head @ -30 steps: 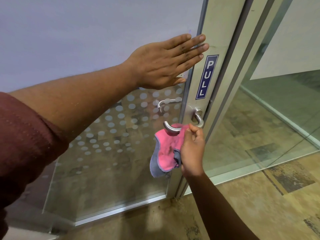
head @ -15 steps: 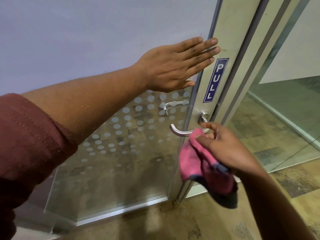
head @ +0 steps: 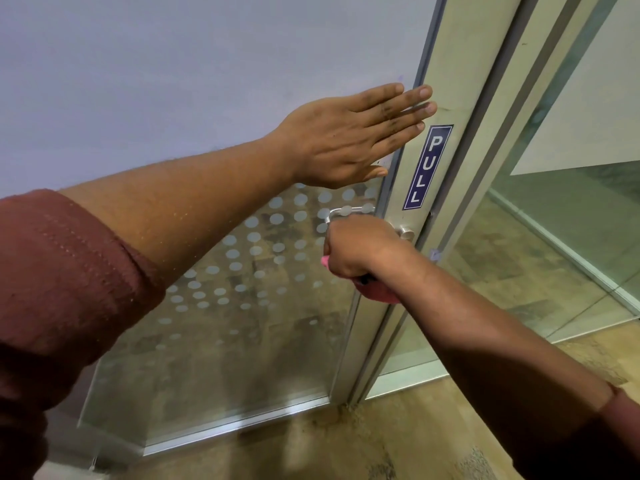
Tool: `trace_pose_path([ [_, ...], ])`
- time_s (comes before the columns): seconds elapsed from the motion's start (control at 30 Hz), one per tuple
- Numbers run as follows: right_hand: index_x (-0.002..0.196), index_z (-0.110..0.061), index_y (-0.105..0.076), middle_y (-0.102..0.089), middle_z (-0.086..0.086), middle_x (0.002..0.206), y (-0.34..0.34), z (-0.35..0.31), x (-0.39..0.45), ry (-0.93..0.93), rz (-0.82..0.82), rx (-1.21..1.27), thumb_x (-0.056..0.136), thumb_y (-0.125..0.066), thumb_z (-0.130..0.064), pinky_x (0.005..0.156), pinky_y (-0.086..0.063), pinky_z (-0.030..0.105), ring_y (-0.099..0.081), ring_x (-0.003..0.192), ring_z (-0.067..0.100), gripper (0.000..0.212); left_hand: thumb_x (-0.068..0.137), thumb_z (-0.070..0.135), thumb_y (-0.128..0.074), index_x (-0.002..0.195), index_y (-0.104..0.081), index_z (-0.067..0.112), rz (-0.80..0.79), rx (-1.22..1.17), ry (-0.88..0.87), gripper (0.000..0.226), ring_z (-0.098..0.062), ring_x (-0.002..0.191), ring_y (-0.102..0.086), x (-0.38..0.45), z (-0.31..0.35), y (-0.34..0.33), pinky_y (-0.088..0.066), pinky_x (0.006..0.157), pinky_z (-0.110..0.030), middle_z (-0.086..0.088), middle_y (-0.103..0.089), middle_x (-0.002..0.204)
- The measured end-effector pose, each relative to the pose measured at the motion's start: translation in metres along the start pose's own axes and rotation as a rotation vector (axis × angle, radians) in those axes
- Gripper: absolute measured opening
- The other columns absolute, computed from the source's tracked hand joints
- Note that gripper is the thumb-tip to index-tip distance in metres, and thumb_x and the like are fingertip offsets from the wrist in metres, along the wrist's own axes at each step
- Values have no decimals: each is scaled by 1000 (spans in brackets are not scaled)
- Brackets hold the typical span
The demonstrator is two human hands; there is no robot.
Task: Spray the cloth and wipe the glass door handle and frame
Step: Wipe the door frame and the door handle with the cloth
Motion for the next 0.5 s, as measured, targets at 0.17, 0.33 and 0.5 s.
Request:
trace_pose_path([
  [0.17, 82, -16, -73, -64, 0, 72, -1, 16, -16, 18, -209, 82, 74, -74, -24, 61, -47, 27, -64, 72, 23, 11, 110, 45, -8, 161, -1, -1, 8, 8, 1, 69, -34, 159, -4, 0, 0, 0, -10, 130, -46, -22, -5, 170],
  [0.33, 70, -14, -66, -60, 2, 68, 33, 60, -5, -81, -80, 335, 84, -69, -26, 55, -40, 28, -58, 66, 20, 18, 110, 46, -9, 161, 1, -1, -16, -25, 11, 70, -34, 159, -1, 0, -2, 1, -9, 130, -47, -22, -2, 170],
  [0.5, 76, -13, -60, -49, 1, 63, -15, 43, -12, -140, -18, 239, 85, -61, -34, 66, -45, 32, -57, 72, 30, 22, 109, 45, -6, 161, 1, -1, 3, 6, 13, 69, -34, 159, -3, 0, -1, 3, -9, 130, -47, -22, -4, 170],
])
Point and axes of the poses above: each hand's wrist, its own x-axis towards the middle knuckle, its own y-axis out of the back of the hand, z = x × y, the point moved 6 cm from there along x, towards the middle knuckle
